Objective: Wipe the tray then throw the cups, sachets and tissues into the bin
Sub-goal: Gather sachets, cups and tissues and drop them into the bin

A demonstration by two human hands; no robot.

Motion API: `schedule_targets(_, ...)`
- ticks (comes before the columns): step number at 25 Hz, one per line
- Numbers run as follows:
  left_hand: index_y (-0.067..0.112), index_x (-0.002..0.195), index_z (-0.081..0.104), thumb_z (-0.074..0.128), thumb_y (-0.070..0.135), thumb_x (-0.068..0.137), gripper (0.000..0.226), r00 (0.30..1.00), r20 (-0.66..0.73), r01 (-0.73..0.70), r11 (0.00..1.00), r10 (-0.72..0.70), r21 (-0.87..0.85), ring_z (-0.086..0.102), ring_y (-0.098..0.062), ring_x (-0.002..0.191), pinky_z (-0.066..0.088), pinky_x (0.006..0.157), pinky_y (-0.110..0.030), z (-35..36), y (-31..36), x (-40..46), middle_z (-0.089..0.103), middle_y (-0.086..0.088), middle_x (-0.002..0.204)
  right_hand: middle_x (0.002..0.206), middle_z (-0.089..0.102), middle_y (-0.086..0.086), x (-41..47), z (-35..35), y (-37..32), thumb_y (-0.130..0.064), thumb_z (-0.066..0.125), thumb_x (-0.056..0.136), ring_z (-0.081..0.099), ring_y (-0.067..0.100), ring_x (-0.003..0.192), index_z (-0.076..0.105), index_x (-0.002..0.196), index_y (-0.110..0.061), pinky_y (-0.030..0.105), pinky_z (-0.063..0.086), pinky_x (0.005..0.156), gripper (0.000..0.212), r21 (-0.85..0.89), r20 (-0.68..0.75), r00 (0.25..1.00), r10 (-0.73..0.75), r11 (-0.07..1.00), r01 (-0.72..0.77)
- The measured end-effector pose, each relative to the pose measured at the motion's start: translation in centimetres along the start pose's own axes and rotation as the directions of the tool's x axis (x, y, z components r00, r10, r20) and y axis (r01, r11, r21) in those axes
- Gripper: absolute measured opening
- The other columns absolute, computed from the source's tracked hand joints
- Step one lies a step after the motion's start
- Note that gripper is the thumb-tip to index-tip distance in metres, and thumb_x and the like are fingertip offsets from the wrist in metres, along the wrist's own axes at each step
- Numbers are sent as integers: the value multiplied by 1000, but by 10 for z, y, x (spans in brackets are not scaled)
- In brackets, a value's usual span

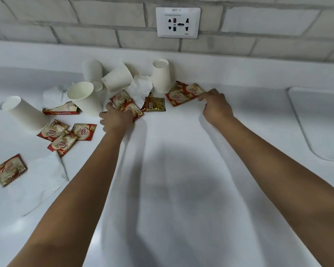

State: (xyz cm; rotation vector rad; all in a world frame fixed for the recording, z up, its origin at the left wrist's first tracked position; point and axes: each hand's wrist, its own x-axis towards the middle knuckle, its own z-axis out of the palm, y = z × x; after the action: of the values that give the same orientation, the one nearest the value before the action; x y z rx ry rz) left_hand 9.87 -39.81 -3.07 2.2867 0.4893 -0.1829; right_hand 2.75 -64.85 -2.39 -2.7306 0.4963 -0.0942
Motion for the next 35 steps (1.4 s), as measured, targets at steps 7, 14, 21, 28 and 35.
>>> schedule_targets(7,18,143,23,62,40,77,79,995,-2,-102,993,103,63,38,-35,129,29,106,-46,17,10,32,38,-16,137,156,18,-4,60,20,-34,-21,33,98,10,28,143,21,146,-28,48,22,112,50,-165,257,953,-159,965,206)
schedule_targets(14,16,140,22,71,27,70,87,993,-34,-113,988,117,103,43,-34,126,34,103,-47,18,4,43,47,-13,133,152,22,9,81,28,-34,-41,52,90,15,32,141,19,146,-24,53,17,110,68,-289,305,948,-95,939,187)
schedule_targets(21,8,115,55,75,23,63,58,997,73,-14,985,2,170,53,-32,115,46,98,-43,13,8,58,57,-14,122,138,41,9,61,38,-26,-44,65,79,37,30,126,40,133,-18,45,28,105,65,-61,161,985,-63,995,74)
schedule_targets(28,10,127,48,79,30,61,75,996,87,18,983,-34,180,49,-29,121,43,101,-40,12,9,50,53,-12,129,130,55,8,27,43,-27,-40,70,78,52,31,116,40,132,-16,37,40,92,66,146,65,998,-28,989,18)
schedule_targets(35,7,126,40,63,10,83,49,978,-105,-194,970,179,-146,55,-28,116,44,93,-32,13,-21,16,57,-11,126,125,56,12,0,52,-25,-33,54,91,55,34,109,42,128,-10,35,43,81,45,79,-122,992,-27,996,37)
